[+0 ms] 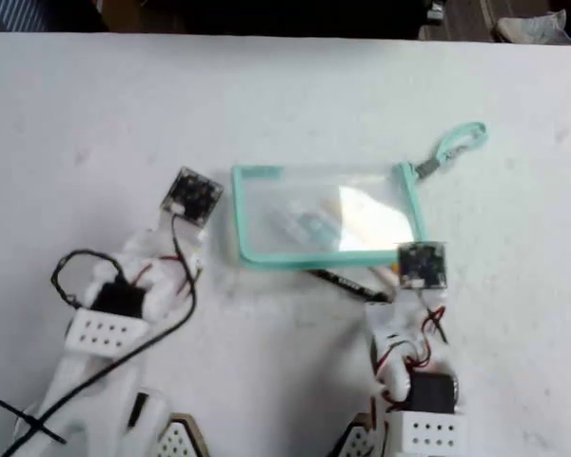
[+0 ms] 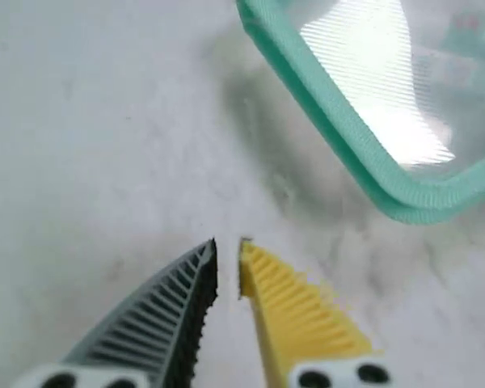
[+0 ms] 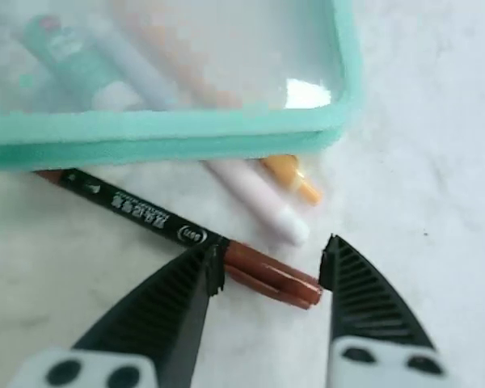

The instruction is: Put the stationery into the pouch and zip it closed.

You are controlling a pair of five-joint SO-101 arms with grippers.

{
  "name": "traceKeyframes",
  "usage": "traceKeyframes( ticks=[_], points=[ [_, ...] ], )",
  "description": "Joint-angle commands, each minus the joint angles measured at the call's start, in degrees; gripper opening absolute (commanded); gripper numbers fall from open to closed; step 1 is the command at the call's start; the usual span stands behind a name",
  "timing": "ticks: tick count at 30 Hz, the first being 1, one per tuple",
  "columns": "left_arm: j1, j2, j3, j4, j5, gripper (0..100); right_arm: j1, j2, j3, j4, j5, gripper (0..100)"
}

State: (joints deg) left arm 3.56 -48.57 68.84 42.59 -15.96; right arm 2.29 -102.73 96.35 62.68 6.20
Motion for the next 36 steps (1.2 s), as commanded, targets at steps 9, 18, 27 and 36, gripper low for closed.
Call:
traceKeyframes(
  ticks=[9, 18, 27, 36],
  points=[
    [0.7, 2.3, 3.4, -11.7, 0.4, 19, 7.7, -0.4, 0.5, -2.2, 18.2, 19.4],
    [0.6, 2.3, 3.8, -12.1, 0.9, 16, 6.1, -0.4, 0.4, -0.5, 22.2, 19.4],
    [0.6, 11.3, -5.7, -2.4, 1.0, 16, 5.9, -0.4, -1.5, 2.1, 22.0, 19.4],
    [-1.6, 31.5, -16.2, -1.5, 1.8, 16, 5.9, -0.2, -1.8, 2.1, 22.2, 19.4]
  ],
)
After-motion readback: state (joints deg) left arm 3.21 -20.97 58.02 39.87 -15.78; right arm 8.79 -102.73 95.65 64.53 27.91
